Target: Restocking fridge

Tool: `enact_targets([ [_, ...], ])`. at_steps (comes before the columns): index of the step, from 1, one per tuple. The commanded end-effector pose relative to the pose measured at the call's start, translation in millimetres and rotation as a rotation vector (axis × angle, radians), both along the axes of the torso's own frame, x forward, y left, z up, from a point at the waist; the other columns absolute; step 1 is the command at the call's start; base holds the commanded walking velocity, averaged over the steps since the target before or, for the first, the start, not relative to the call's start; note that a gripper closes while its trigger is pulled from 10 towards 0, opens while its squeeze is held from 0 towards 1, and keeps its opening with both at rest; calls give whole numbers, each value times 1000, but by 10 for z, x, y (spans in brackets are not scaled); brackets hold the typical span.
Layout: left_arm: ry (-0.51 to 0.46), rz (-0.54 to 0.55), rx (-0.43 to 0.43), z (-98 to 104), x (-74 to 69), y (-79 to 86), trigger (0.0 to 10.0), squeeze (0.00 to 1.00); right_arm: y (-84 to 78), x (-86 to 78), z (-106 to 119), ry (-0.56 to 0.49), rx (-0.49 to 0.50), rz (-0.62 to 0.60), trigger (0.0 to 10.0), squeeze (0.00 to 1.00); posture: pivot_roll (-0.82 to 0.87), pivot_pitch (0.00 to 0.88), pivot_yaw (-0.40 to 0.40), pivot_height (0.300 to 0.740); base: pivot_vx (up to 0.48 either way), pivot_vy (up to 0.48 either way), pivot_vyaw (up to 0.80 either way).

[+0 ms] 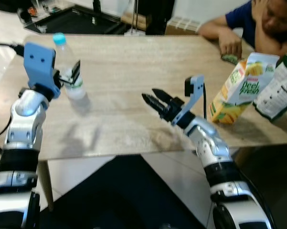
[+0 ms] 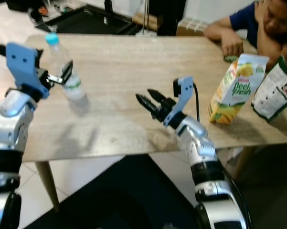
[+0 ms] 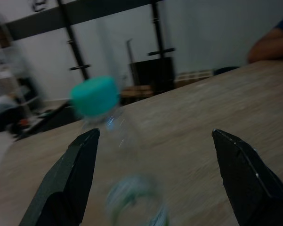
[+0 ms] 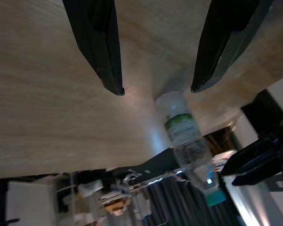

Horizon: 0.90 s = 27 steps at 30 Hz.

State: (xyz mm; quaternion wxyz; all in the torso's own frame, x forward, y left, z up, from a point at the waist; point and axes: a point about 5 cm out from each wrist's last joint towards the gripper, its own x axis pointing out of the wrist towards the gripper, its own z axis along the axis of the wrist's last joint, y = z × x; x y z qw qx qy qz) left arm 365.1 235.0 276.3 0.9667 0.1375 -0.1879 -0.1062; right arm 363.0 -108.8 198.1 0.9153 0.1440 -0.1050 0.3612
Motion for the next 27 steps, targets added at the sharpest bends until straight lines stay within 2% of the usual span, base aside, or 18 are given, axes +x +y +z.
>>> enact_targets([
  [1, -15, -81, -5, 44, 57, -145, 10000, 1000, 15, 23, -20, -8, -11, -34, 10000, 0, -82, 122, -38, 740, 0, 0, 0],
  [7, -26, -119, -13, 90, 96, -214, 10000, 1000, 55, 35, -41, -14, -28, -39, 10000, 0, -83, 122, -37, 740, 0, 0, 0],
  [15, -113, -126, -13, 219, 120, -277, 10000, 1000, 96, 67, -111, -6, -21, -64, 10000, 0, -80, 127, -36, 740, 0, 0, 0],
  [17, -133, -106, -8, 248, 118, -266, 10000, 1000, 95, 71, -118, -4, -19, -67, 10000, 0, -77, 127, -38, 740, 0, 0, 0],
  [19, -201, -56, -10, 377, 126, -221, 10000, 1000, 96, 97, -127, -1, -7, -82, 10000, 0, -70, 130, -45, 740, 0, 0, 0],
  [23, -242, -18, -7, 481, 127, -184, 10000, 1000, 104, 109, -127, -3, -5, -83, 10000, 0, -70, 130, -45, 740, 0, 0, 0],
  [24, -262, 20, 2, 547, 126, -148, 10000, 224, 115, 113, -127, -4, -7, -81, 10000, 0, -69, 131, -44, 740, 0, 0, 0],
  [26, -262, 20, 2, 547, 126, -148, 10000, 224, 115, 113, -127, -4, -7, -81, 10000, 0, -69, 131, -44, 740, 0, 0, 0],
  [27, -270, 92, 7, 607, 130, -73, 10000, 0, 127, 114, -134, -3, -8, -78, 10000, 0, -70, 131, -43, 740, 0, 0, 0],
])
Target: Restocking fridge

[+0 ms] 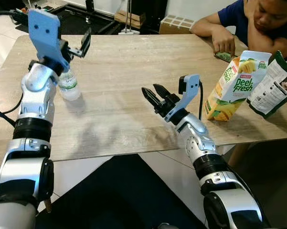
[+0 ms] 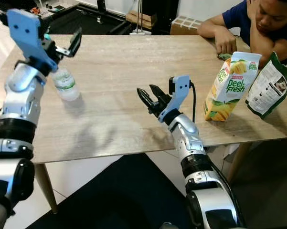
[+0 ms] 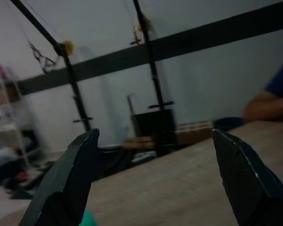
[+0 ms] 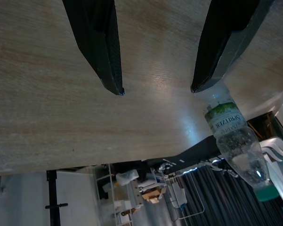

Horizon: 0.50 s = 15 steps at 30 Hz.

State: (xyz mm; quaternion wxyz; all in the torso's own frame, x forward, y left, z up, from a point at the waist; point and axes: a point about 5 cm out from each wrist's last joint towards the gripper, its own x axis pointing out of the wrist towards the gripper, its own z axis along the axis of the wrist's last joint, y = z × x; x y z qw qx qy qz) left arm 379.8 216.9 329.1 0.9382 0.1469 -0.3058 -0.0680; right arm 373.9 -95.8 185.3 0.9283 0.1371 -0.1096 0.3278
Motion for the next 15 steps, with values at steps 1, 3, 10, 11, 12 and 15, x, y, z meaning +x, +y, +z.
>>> enact_targets([
  [1, -21, 125, -1, 122, -14, 204, 10000, 0, 9, 3, -17, 0, -5, -1, 10000, 0, -70, 133, -43, 740, 0, 0, 0],
  [3, -17, 175, -11, 144, -13, 284, 10000, 0, 19, 0, -27, 2, -7, 3, 10000, 0, -69, 133, -44, 740, 0, 0, 0],
  [10, 63, 238, -47, 64, 24, 505, 10000, 0, 51, -12, -66, 7, -30, 21, 10000, 0, -70, 142, -45, 740, 0, 0, 0],
  [11, 63, 238, -47, 64, 24, 505, 10000, 0, 51, -12, -66, 7, -30, 21, 10000, 0, -70, 142, -45, 740, 0, 0, 0],
  [12, 99, 252, -71, 26, 38, 580, 10000, 0, 59, -11, -71, 8, -35, 24, 10000, 0, -71, 143, -45, 740, 0, 0, 0],
  [15, 140, 269, -104, -17, 50, 678, 10000, 0, 75, -8, -71, 3, -47, 29, 10000, 0, -74, 145, -46, 740, 0, 0, 0],
])
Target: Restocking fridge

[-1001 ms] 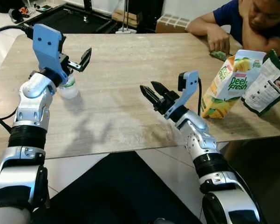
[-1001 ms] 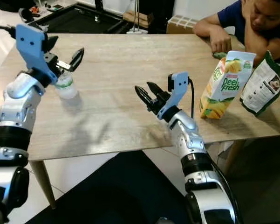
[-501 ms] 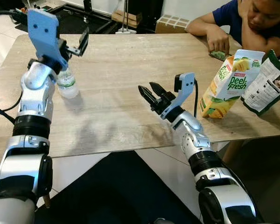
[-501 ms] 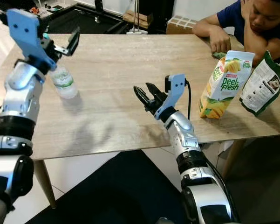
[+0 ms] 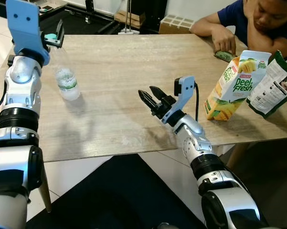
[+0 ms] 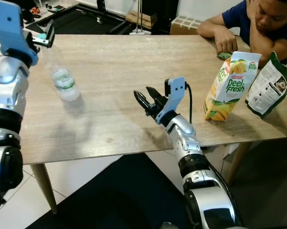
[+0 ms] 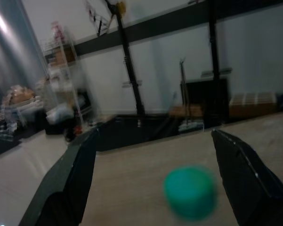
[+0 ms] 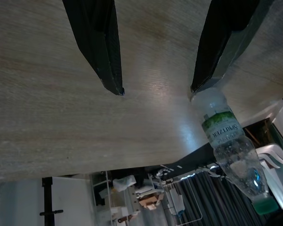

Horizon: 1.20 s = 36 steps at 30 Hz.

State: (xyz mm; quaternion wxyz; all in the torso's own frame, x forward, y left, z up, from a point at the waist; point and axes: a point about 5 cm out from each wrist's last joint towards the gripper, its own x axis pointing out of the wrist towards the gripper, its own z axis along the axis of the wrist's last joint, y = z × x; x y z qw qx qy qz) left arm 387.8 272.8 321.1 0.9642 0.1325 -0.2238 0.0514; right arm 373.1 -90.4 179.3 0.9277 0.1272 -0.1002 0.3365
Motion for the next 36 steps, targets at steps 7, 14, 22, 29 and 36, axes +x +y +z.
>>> enact_targets([
  [7, 85, -22, -53, -40, 22, 142, 10000, 0, 45, -2, -17, -14, -32, 15, 10000, 0, -80, 150, -52, 740, 0, 0, 0],
  [14, 104, -81, -58, -40, 60, 69, 10000, 0, 45, -5, -20, -17, -34, 11, 10000, 0, -84, 150, -51, 740, 0, 0, 0],
  [22, 184, -127, -71, -140, 121, -20, 10000, 0, 26, 0, -23, -19, -33, 1, 10000, 0, -85, 149, -50, 740, 0, 0, 0],
  [29, 226, -121, -73, -205, 133, -14, 10000, 0, 7, 3, -27, -20, -36, -5, 10000, 0, -91, 149, -42, 740, 0, 0, 0],
  [36, 250, -122, -71, -240, 133, -2, 4431, 0, -4, 4, -32, -19, -39, -7, 10000, 0, -91, 151, -45, 740, 0, 0, 0],
])
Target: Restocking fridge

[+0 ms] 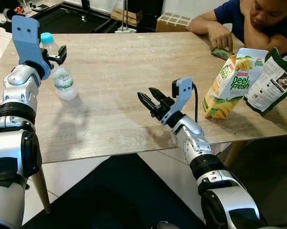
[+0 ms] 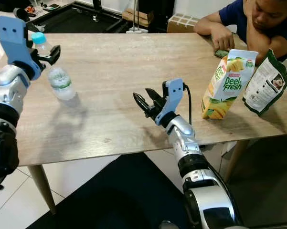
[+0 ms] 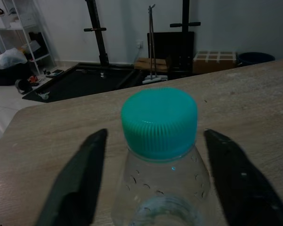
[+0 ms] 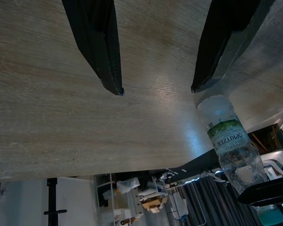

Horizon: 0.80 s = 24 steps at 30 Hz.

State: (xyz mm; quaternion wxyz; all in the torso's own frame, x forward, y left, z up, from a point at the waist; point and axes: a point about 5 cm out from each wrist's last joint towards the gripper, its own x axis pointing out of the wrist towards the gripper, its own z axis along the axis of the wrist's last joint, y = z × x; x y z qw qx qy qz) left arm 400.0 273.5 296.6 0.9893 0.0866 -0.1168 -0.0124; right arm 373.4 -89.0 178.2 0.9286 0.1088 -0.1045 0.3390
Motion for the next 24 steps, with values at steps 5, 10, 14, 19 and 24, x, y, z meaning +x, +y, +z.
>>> enact_targets([
  [5, 41, -57, 2, -29, 16, -43, 0, 0, -19, 9, -13, 0, -7, -7, 10000, 0, -90, 149, -46, 740, 0, 0, 0],
  [10, 56, -122, 1, -61, 29, -120, 0, 0, -27, 16, -6, -2, -8, -10, 10000, 0, -89, 147, -45, 740, 0, 0, 0],
  [14, 69, -167, -2, -104, 39, -179, 0, 0, -46, 24, 0, -3, -8, -16, 10000, 0, -87, 145, -43, 740, 0, 0, 0],
  [19, 99, -253, -9, -211, 51, -301, 0, 0, -94, 40, 12, -7, -15, -33, 10000, 0, -87, 143, -41, 740, 0, 0, 0],
  [24, 135, -406, -6, -319, 51, -489, 0, 0, -143, 54, 11, -4, -27, -56, 10000, 0, -85, 139, -37, 740, 0, 0, 0],
])
